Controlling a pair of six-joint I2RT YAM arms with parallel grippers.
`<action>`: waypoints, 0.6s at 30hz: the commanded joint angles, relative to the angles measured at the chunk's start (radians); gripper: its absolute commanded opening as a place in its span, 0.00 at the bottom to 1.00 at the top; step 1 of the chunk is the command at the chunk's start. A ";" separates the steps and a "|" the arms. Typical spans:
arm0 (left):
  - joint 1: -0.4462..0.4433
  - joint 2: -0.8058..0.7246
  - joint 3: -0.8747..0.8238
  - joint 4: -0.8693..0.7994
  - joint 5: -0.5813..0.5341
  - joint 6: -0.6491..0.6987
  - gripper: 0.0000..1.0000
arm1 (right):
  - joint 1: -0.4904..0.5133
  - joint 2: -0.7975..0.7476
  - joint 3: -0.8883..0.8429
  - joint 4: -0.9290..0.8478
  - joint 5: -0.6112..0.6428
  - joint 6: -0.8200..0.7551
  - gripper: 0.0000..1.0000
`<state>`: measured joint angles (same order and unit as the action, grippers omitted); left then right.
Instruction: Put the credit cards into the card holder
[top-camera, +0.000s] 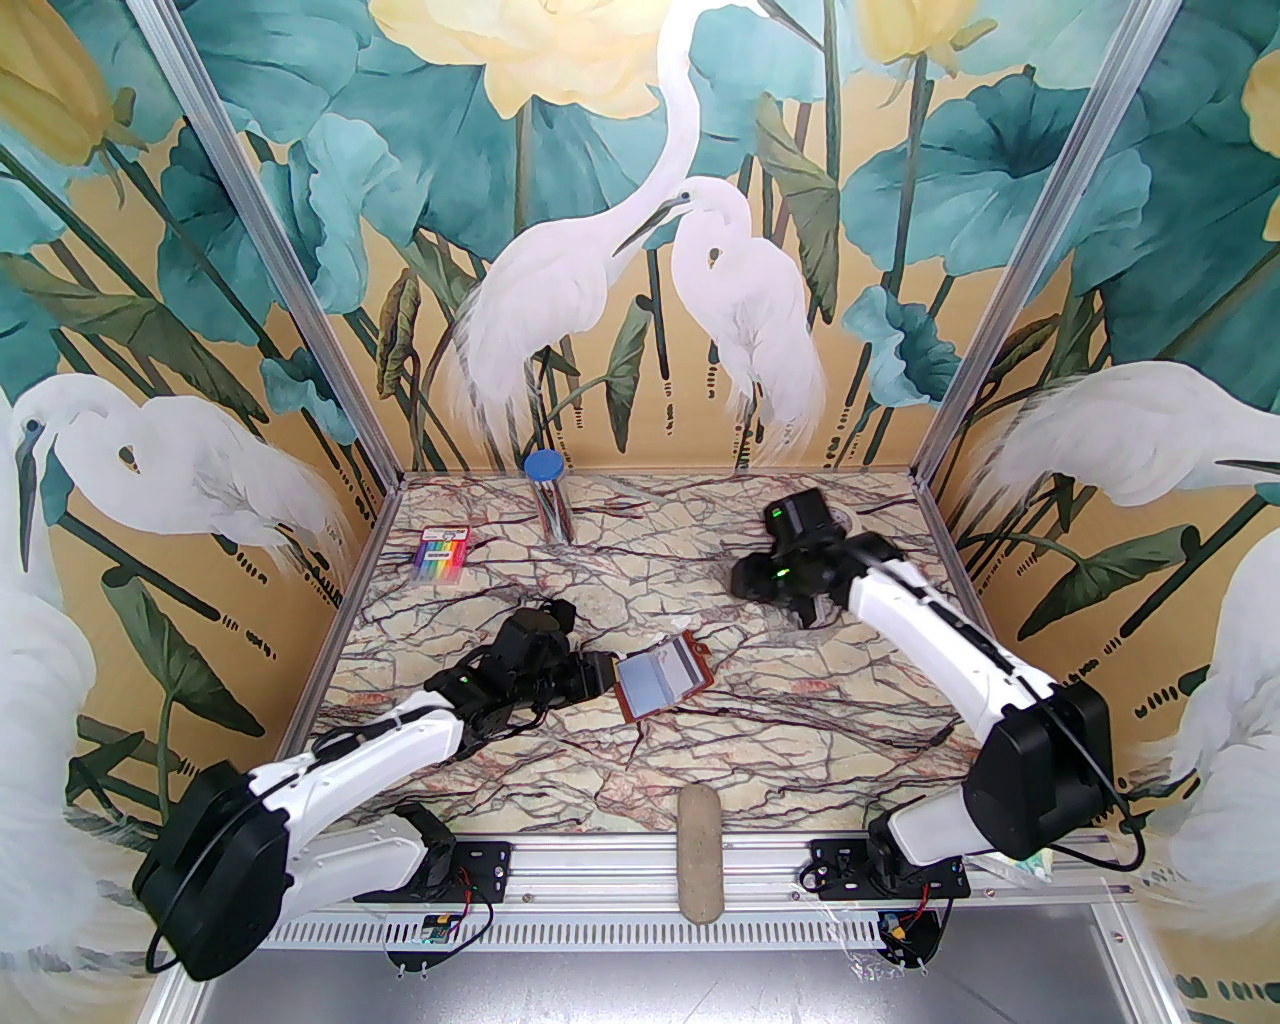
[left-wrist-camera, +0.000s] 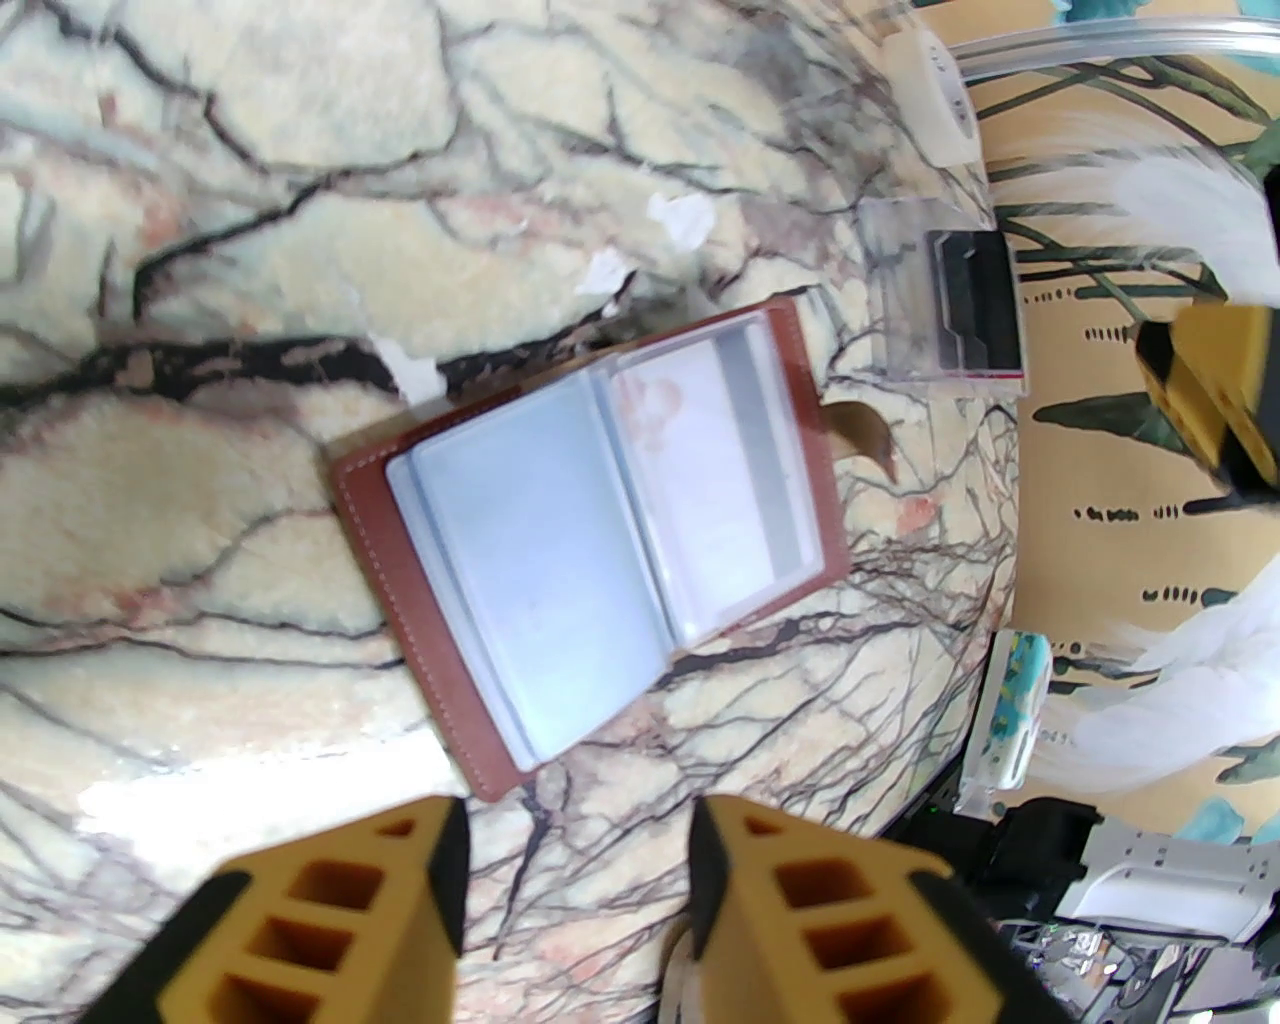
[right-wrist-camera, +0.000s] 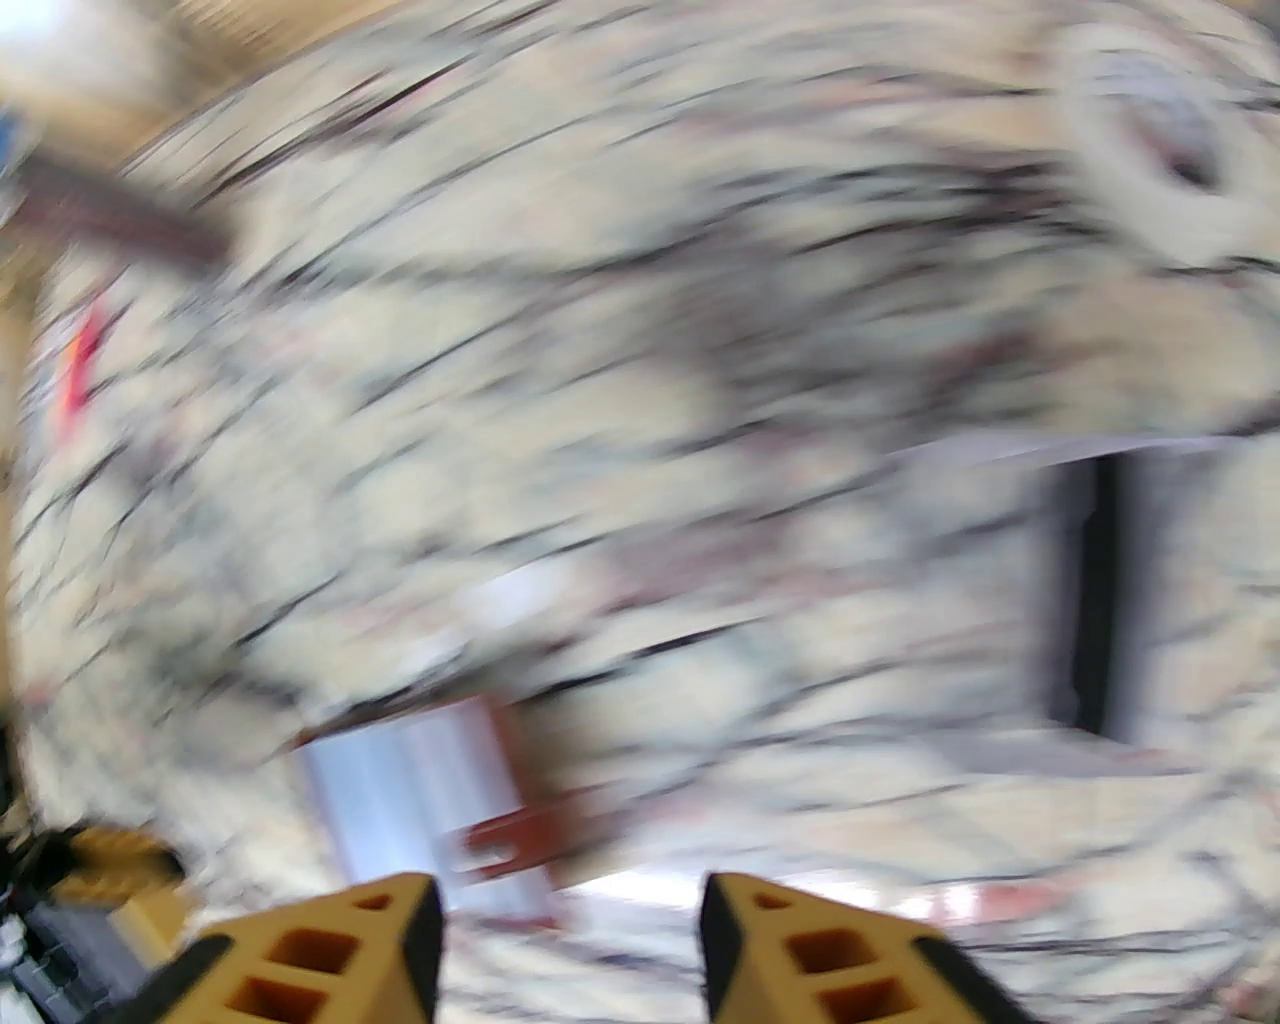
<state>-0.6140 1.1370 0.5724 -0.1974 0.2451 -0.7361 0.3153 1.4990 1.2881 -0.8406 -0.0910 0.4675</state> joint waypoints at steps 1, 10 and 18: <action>0.008 -0.049 -0.019 -0.060 -0.029 0.027 0.55 | -0.044 0.051 0.056 -0.155 0.205 -0.082 0.59; 0.011 -0.111 -0.052 -0.098 -0.044 0.033 0.60 | -0.103 0.243 0.181 -0.225 0.305 -0.158 0.59; 0.015 -0.092 -0.069 -0.074 -0.034 0.029 0.60 | -0.109 0.380 0.271 -0.267 0.399 -0.195 0.59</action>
<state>-0.6067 1.0359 0.5182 -0.2665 0.2256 -0.7170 0.2134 1.8576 1.5188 -1.0683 0.2443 0.3035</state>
